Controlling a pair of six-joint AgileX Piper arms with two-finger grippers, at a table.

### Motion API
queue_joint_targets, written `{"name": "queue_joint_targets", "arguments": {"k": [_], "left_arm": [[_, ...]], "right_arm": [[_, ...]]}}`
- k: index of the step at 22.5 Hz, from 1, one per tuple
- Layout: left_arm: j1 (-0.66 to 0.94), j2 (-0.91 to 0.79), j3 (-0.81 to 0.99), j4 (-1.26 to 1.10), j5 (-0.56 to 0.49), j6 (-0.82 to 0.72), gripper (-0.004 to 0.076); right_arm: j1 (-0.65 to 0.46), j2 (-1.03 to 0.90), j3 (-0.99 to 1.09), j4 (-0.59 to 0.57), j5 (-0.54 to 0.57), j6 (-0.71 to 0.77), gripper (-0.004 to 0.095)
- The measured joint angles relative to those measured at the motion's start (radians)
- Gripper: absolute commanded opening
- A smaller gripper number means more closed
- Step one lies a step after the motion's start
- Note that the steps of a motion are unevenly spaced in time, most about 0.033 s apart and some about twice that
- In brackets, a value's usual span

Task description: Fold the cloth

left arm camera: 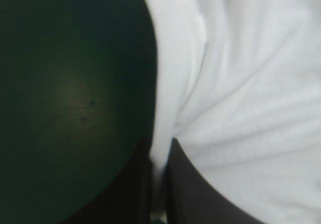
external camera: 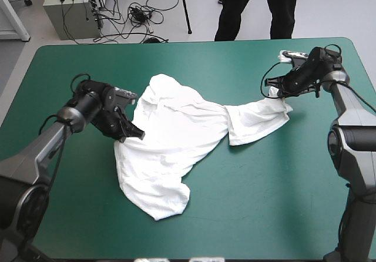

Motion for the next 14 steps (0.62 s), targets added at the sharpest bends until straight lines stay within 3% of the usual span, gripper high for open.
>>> {"name": "queue_joint_targets", "arguments": {"k": [6,14], "left_arm": [[0.000,-0.277,-0.125,0.018,0.043,0.010,-0.0009],[0.000,-0.669,-0.449,0.008,0.066,0.029,-0.0009]], "right_arm": [[-0.050,-0.222,-0.003,0.012,-0.003,0.011,-0.0017],[-0.099,-0.719,-0.025,0.025,-0.012,0.024,-0.0017]]}}
